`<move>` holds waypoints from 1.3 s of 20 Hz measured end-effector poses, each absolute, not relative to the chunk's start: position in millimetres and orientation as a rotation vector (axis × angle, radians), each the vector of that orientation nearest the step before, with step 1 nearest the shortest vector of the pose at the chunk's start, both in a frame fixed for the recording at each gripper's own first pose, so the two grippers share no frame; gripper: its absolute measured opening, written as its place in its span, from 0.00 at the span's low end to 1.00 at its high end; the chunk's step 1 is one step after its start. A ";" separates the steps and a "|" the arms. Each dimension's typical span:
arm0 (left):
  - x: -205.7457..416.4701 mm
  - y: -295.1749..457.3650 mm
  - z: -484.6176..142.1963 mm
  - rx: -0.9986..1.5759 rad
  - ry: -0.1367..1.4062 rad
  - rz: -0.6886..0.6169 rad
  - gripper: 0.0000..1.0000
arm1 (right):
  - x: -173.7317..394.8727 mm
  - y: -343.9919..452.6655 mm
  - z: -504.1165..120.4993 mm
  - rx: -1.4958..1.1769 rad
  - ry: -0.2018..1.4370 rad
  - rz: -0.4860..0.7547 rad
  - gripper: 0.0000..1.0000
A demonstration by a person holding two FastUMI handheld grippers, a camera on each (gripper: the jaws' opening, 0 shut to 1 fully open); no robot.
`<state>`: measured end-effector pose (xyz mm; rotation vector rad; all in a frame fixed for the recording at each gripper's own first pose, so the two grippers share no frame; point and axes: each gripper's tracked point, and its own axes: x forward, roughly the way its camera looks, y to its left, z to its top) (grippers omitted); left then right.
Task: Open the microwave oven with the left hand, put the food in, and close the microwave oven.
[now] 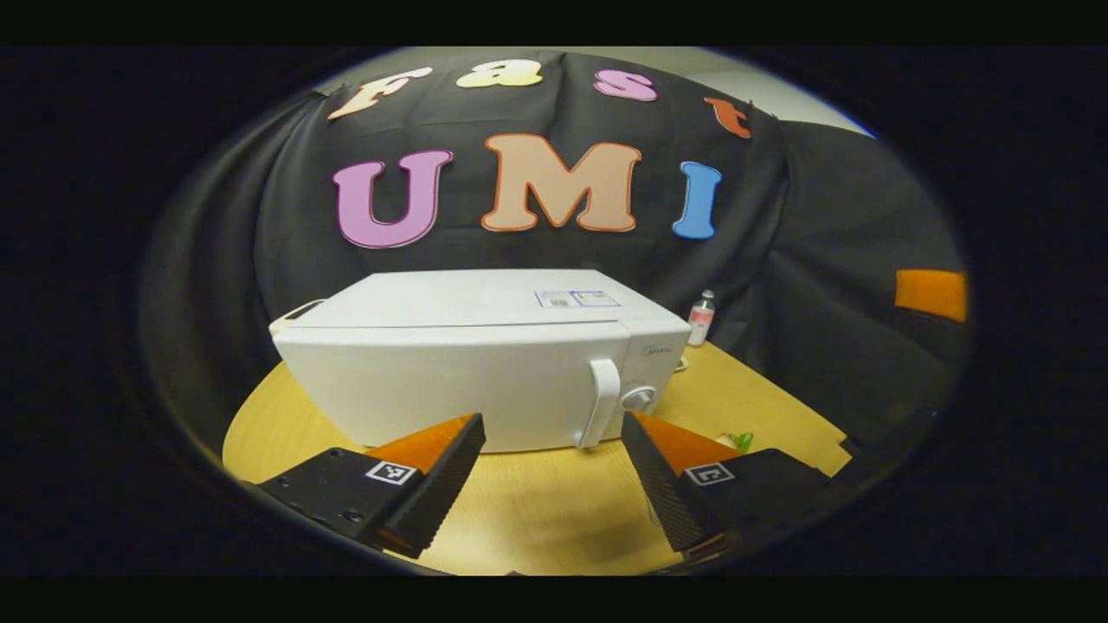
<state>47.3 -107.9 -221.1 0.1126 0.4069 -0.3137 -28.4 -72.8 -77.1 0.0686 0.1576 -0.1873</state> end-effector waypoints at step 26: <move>117.8 -157.2 -328.9 0.132 0.722 -0.251 0.43 | -36.0 -106.0 -102.7 0.185 0.232 -0.228 0.99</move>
